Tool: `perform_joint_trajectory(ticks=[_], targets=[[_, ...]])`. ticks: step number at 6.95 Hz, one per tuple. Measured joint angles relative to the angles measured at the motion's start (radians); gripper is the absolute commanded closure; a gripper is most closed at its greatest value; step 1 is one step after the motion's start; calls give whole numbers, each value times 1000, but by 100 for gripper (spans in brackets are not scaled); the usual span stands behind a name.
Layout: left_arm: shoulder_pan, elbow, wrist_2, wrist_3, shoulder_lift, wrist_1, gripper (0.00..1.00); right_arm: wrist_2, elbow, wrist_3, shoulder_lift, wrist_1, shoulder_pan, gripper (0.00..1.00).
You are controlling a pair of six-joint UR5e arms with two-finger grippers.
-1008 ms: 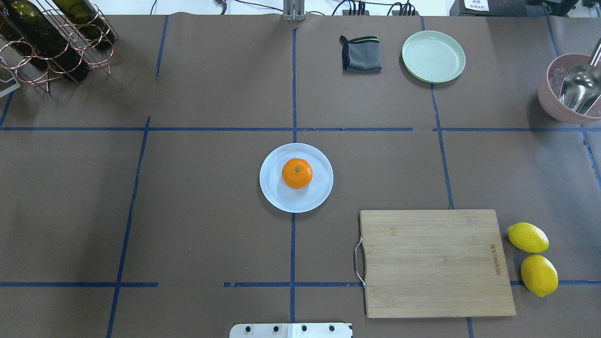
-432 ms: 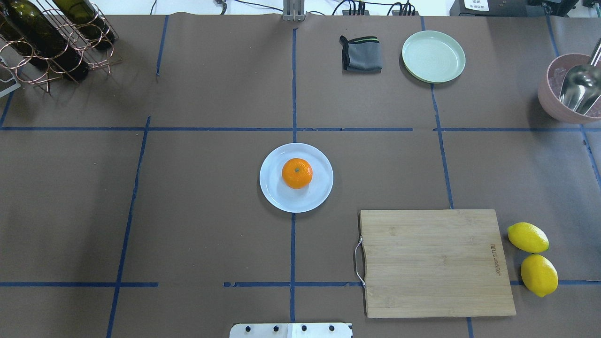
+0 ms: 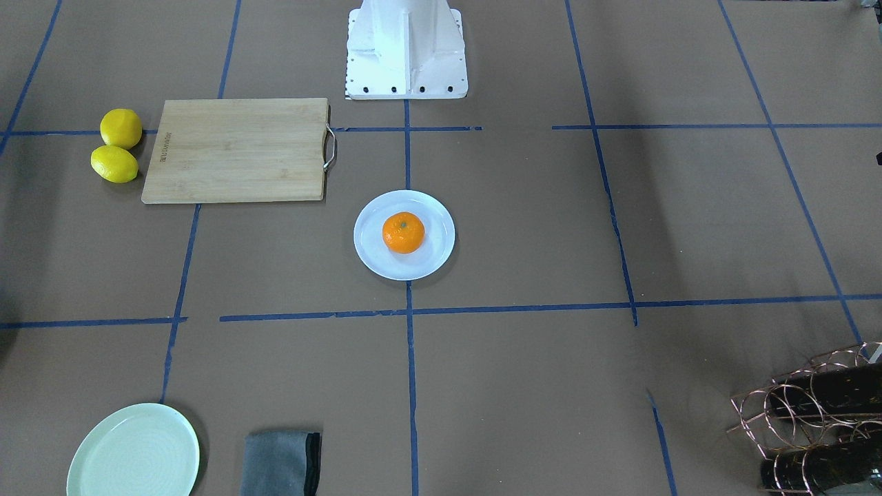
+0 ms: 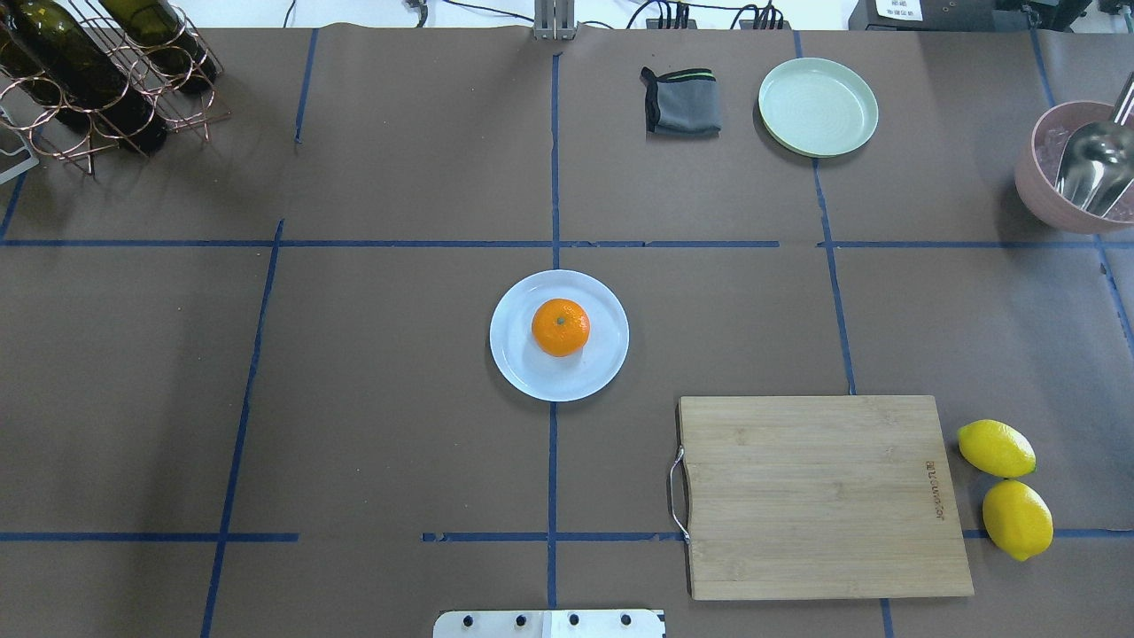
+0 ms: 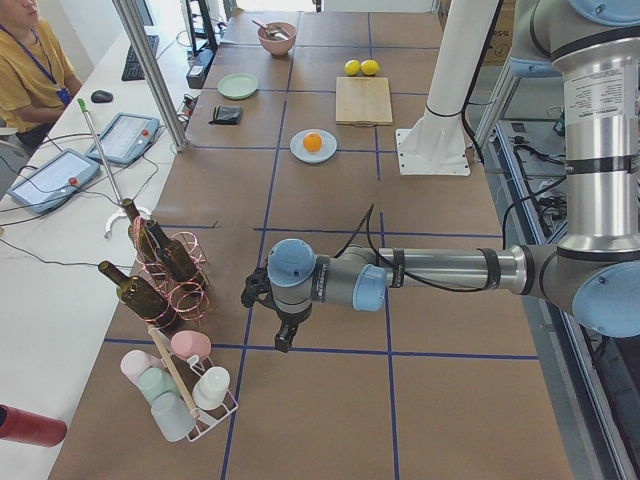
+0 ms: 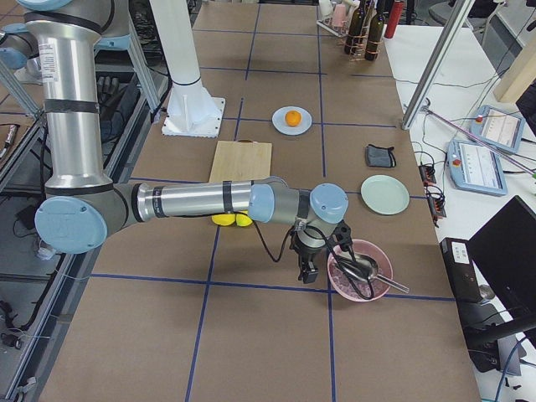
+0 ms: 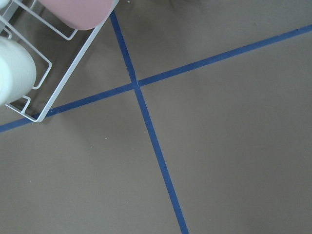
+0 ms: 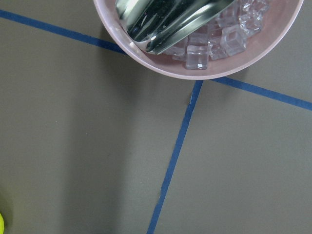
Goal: Pick orange to plate
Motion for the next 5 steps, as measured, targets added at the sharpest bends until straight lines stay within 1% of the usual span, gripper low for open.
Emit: perform_joint_trajectory(ticks=[3, 5], targets=[[-8, -67, 7, 11, -7, 169, 0, 29, 17, 0, -7, -1, 17, 0], [-12, -86, 7, 11, -9, 214, 0, 47, 18, -2, 1, -4, 62, 0]])
